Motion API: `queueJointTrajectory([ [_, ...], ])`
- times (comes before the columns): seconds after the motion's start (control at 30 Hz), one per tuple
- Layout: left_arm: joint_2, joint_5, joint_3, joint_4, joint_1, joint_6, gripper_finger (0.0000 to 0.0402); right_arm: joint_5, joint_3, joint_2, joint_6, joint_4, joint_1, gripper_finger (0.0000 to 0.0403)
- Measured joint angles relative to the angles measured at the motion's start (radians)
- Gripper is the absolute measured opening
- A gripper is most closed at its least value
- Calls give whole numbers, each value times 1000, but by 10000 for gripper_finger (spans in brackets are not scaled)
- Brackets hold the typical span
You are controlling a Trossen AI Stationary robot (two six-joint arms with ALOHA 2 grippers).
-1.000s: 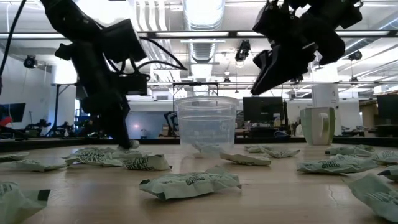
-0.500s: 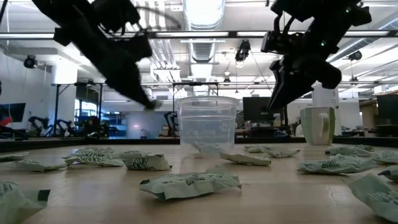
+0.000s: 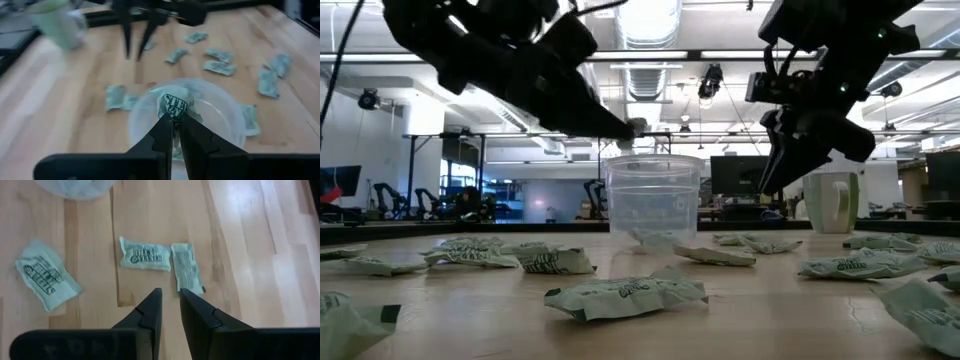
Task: Pick and place Stevia / Truvia into bins
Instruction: Put the light green stevia packet into the transparent container
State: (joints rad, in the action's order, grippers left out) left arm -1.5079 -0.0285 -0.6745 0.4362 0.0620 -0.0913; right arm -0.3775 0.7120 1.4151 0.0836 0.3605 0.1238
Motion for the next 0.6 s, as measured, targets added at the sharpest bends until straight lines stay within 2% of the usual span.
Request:
queueJointTrajectory([
  [0.17, -71, 11, -33, -6, 0, -41, 13, 1, -19, 0, 21, 1, 0, 61],
  [0.3, -68, 22, -47, -6, 0, -55, 22, 0, -34, 0, 41, -24, -10, 67],
  [0.4, -59, 26, -47, -9, 1, -56, 50, 0, -59, 0, 36, -91, -30, 76],
  [0.6, -55, 27, -47, -14, 4, -54, 134, 1, -91, 0, -8, -184, -70, 97],
])
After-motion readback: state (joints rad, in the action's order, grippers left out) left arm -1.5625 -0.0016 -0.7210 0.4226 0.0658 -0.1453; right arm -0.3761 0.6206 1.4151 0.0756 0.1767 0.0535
